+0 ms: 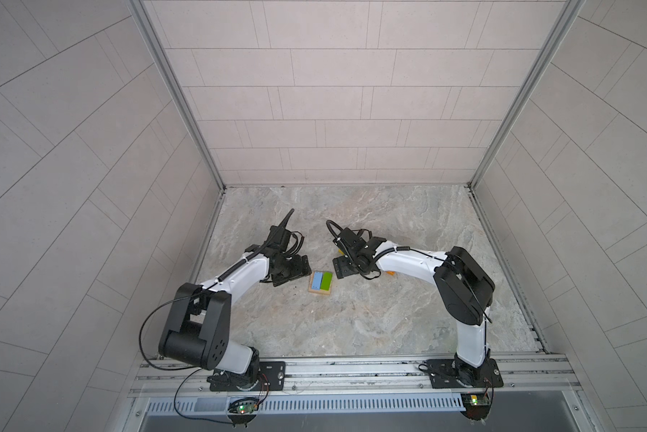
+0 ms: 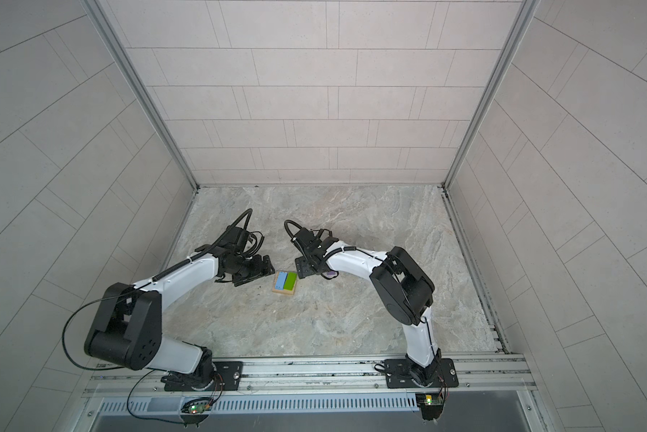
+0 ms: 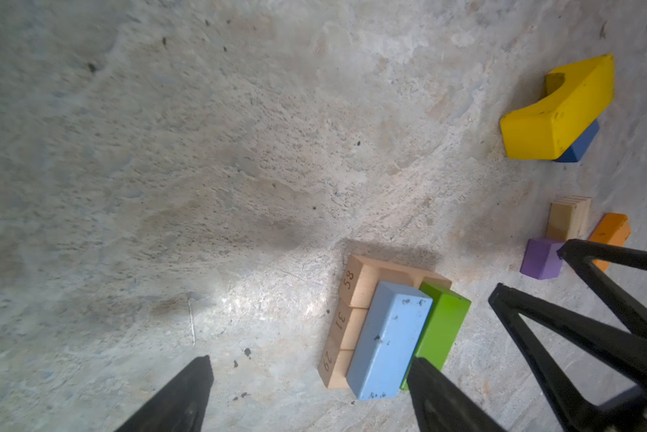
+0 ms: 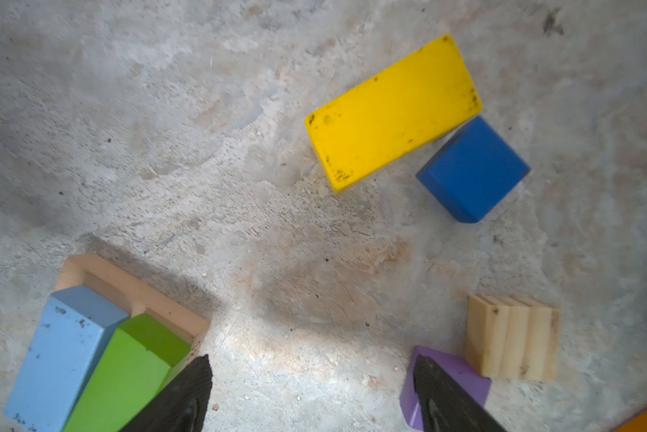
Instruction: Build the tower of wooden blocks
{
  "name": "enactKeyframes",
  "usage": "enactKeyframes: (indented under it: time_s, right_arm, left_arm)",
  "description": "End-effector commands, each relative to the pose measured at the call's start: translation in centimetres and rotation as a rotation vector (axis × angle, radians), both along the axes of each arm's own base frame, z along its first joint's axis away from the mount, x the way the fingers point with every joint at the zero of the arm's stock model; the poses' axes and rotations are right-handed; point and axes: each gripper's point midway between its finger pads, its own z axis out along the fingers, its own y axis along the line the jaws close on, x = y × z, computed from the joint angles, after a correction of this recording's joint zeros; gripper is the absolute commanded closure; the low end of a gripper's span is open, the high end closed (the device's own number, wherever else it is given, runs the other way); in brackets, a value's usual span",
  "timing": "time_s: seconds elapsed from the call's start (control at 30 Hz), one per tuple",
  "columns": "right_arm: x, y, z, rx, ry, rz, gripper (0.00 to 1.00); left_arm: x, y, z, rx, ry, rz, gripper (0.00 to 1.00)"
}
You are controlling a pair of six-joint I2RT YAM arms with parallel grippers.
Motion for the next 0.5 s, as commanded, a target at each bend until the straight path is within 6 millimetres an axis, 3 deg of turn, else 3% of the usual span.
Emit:
enactKeyframes:
  time_s: [0.0,0.47]
  right_arm:
    - [0.25,-0.3,-0.82,-0.036,0.011,-0.004,0.14]
    - [0.4,0.31,-1.38,-0.037,0.016,0.003,0.14]
  left_arm:
    - [-0.44,-0.3,-0.83,0.003,0.025,-0.026,0.11]
    - [-0.69,-0.46,-1.35,0.008,0.042,-0.039,0.11]
